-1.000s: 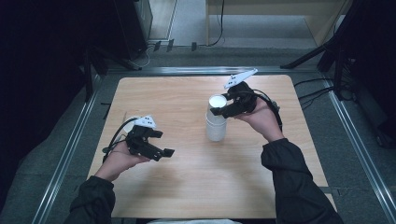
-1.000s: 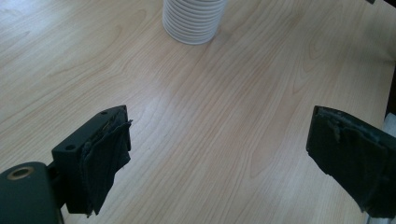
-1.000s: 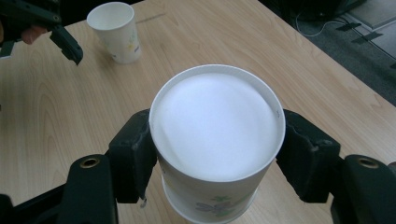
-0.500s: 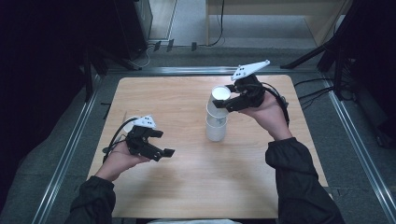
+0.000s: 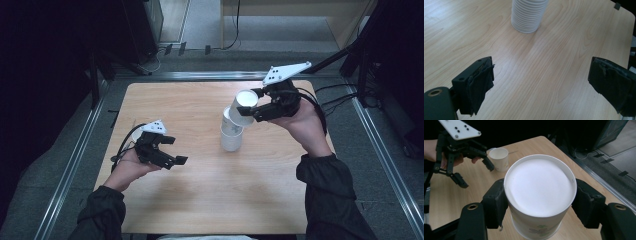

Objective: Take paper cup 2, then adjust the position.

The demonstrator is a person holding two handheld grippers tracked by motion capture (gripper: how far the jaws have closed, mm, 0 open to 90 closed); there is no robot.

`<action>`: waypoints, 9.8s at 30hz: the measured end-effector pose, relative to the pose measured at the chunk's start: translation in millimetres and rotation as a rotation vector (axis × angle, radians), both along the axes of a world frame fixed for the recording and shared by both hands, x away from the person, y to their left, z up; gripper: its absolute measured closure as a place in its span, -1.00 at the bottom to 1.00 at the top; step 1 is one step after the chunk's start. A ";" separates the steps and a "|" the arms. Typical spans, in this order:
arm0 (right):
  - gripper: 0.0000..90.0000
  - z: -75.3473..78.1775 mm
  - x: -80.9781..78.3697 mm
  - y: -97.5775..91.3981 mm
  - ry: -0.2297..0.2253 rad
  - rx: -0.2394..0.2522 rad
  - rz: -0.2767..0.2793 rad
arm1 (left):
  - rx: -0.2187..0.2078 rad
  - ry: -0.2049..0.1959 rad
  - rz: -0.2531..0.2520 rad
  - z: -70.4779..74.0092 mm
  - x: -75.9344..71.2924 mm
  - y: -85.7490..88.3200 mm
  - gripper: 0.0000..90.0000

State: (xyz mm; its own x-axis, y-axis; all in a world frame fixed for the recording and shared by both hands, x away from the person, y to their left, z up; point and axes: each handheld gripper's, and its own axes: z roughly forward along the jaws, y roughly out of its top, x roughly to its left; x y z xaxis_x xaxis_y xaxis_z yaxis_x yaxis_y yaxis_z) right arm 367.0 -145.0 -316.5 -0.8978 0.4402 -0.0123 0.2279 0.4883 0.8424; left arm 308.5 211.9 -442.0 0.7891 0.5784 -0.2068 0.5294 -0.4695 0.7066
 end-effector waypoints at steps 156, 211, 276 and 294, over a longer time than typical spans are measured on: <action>-0.38 -143.2 -51.3 41.1 0.177 -0.049 0.334 | 0.262 -0.044 -0.406 -13.4 -12.9 -73.4 -0.31; -0.20 -119.4 -48.1 28.5 0.163 0.013 0.368 | 0.051 -0.073 -0.341 -3.0 -11.3 -64.8 -0.80; -0.38 -127.2 -47.9 18.1 0.155 0.022 0.343 | 0.001 -0.089 -0.347 8.7 -4.1 -49.8 -0.41; -0.38 -139.6 -47.7 23.7 0.158 -0.055 0.348 | 0.213 -0.033 -0.414 -1.8 -0.2 -73.2 -0.41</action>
